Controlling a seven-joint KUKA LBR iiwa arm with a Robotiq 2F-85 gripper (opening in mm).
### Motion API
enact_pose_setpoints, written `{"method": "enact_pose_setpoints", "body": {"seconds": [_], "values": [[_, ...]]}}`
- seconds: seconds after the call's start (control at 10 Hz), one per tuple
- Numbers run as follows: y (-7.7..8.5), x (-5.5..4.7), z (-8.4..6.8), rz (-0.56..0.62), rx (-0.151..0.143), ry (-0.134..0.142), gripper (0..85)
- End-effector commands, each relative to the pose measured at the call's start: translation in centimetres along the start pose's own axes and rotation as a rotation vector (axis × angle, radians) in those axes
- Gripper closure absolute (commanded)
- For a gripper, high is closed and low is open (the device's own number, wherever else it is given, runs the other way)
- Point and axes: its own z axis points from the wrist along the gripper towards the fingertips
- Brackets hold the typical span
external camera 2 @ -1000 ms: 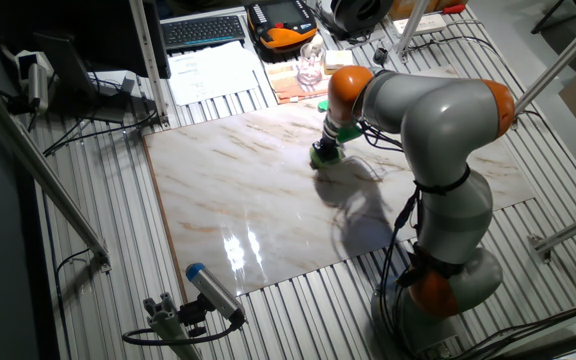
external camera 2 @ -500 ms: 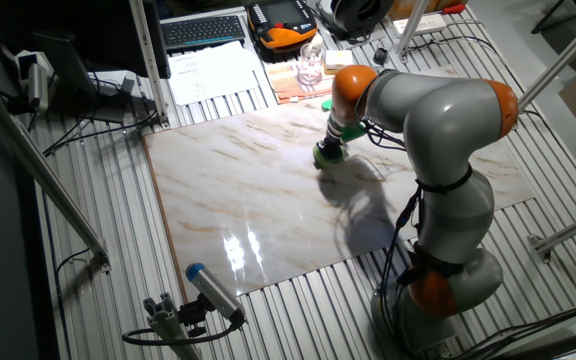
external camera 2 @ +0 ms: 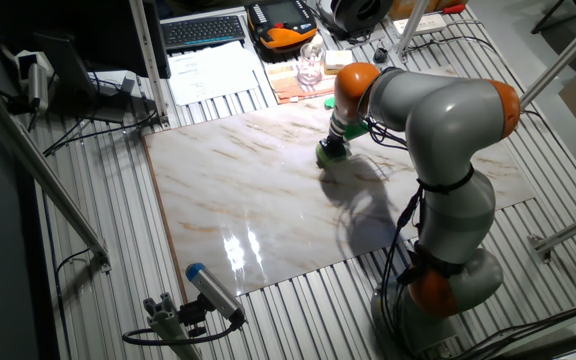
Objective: Clean the tabletop with a sponge
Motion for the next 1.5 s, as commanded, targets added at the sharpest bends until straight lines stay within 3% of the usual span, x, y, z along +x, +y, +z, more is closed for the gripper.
{"method": "enact_pose_setpoints", "body": {"seconds": [0.0, 0.1, 0.2, 0.5, 0.8, 1.1, 1.4], "values": [[-0.2, 0.2, 0.1, 0.004, 0.003, 0.002, 85.0], [-0.6, 0.3, 0.0, 0.009, 0.009, 0.012, 85.0], [-1.2, 0.5, 0.1, 0.016, -0.012, 0.022, 85.0], [-2.8, 1.8, 0.7, -0.002, -0.031, 0.033, 85.0], [-4.8, 2.1, -0.5, -0.044, -0.035, 0.046, 85.0], [-5.9, 2.3, -1.1, -0.079, -0.005, 0.032, 85.0], [-6.8, 3.2, -0.8, -0.090, -0.014, 0.046, 85.0]]}}
